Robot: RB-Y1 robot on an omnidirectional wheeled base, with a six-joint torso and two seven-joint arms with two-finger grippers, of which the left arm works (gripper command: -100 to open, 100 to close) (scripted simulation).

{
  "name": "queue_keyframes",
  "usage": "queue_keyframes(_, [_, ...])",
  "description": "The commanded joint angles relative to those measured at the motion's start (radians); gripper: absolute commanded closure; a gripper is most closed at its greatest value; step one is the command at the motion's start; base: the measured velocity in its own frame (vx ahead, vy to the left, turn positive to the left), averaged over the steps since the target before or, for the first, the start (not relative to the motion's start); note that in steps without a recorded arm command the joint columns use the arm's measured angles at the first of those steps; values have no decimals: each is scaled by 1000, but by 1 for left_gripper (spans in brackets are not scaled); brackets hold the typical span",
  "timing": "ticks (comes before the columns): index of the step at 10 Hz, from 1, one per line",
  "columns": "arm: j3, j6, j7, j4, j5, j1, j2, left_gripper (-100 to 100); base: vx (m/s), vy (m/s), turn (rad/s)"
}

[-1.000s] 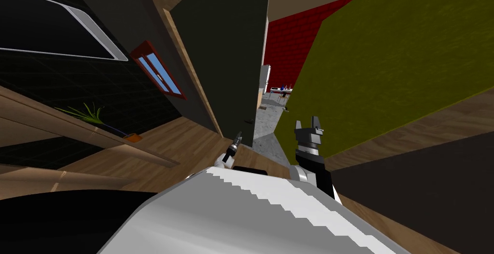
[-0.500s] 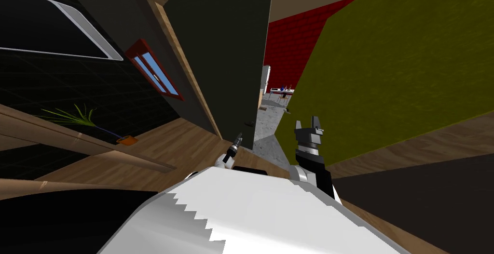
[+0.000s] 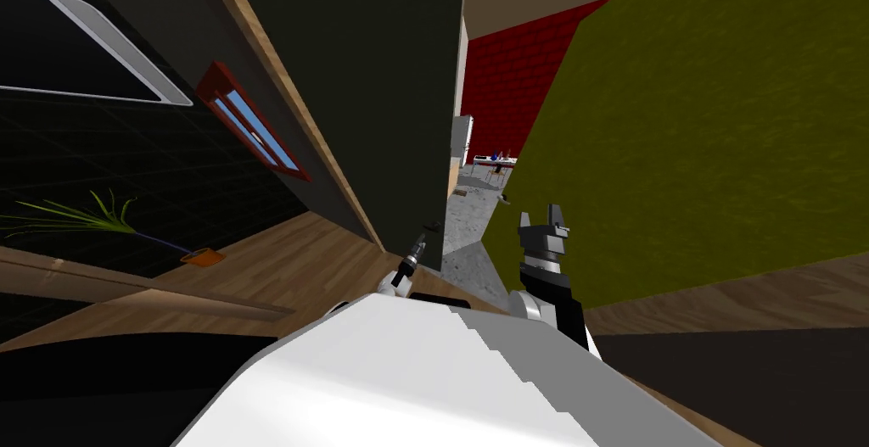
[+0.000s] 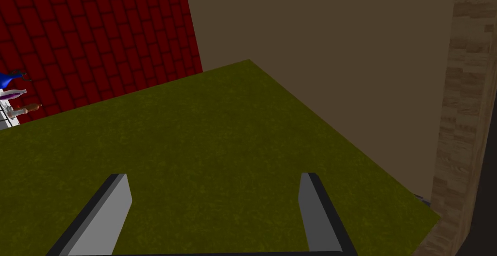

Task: Push the door open

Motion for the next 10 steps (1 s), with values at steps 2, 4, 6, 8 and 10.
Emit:
queue_keyframes(2, [7, -3, -7, 5, 3, -1, -5, -100, 200, -48, -29])
queue_keyframes(4, [12, -5, -11, 10, 5, -1, -10, -100, 190, -50, -30])
queue_keyframes(6, [15, -6, -14, 12, 7, -2, -15, -100, 192, -42, -21])
queue_keyframes(8, [14, -6, -13, 11, 6, -2, -14, 100, 39, -10, 2])
queue_keyframes(10, [14, -6, -13, 11, 6, -2, -14, 100, -27, 13, -7])
